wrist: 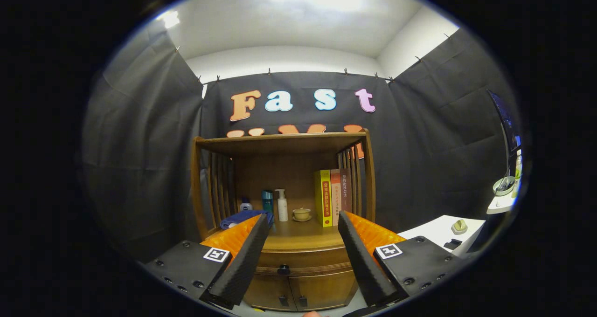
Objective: Pull open the drawer, take out the items inside it, and place them on the countertop above the cabinet.
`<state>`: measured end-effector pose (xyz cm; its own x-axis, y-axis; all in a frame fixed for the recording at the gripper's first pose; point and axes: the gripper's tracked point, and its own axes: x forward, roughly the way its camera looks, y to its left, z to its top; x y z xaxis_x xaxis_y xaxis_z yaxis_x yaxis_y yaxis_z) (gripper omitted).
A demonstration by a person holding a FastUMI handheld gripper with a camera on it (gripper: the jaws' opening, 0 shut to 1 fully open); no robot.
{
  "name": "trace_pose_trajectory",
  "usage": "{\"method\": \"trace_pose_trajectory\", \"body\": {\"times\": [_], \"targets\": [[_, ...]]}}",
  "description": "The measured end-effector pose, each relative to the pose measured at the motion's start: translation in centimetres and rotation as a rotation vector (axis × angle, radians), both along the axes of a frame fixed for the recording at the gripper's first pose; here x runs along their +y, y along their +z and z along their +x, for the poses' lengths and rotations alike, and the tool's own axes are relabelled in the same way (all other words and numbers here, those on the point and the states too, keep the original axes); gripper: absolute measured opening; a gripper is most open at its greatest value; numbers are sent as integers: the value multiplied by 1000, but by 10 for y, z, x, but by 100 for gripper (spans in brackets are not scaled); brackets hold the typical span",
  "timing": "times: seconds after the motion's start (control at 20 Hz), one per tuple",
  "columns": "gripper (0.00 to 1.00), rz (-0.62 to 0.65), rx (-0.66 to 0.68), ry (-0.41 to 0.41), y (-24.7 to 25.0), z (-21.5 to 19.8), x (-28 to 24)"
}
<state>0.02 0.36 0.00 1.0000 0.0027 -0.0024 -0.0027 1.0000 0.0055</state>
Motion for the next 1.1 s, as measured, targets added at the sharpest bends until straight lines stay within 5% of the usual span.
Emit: {"method": "trace_pose_trajectory", "body": {"times": [1.1], "targets": [[98,7,-43,59,3,3,18]]}}
